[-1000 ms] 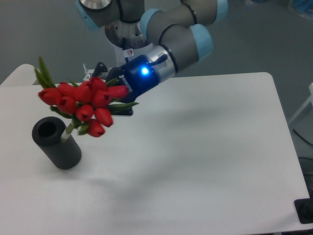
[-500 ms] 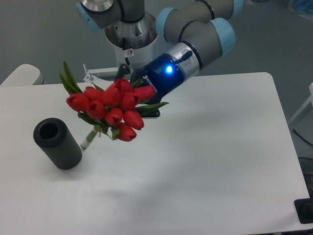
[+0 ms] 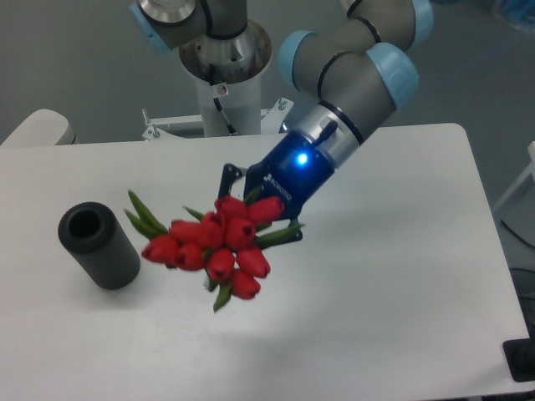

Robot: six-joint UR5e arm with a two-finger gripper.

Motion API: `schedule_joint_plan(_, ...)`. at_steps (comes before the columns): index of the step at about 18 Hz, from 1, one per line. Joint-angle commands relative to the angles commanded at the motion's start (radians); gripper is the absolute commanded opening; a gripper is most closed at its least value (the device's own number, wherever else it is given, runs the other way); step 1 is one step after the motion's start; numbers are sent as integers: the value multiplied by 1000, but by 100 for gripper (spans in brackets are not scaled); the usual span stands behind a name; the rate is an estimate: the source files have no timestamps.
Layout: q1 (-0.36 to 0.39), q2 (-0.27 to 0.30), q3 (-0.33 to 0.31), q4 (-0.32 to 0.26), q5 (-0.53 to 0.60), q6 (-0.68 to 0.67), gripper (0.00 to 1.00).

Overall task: Pick up the flowers from the vase
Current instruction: 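Carry the tulips away from the vase and lower them toward the table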

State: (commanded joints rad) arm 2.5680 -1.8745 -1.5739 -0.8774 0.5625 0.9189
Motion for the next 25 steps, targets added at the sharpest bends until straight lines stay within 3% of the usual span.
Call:
schedule_joint_plan(7,-95,9,8,-41,390,6,6)
schedule_joint_plan(12,-103,9,0,-89,445,23,9)
schedule_joint_plan(19,-134,-12,-2,-136,643,75,8)
schedule_joint_plan(25,-147,-60,54,-235,799,190,6)
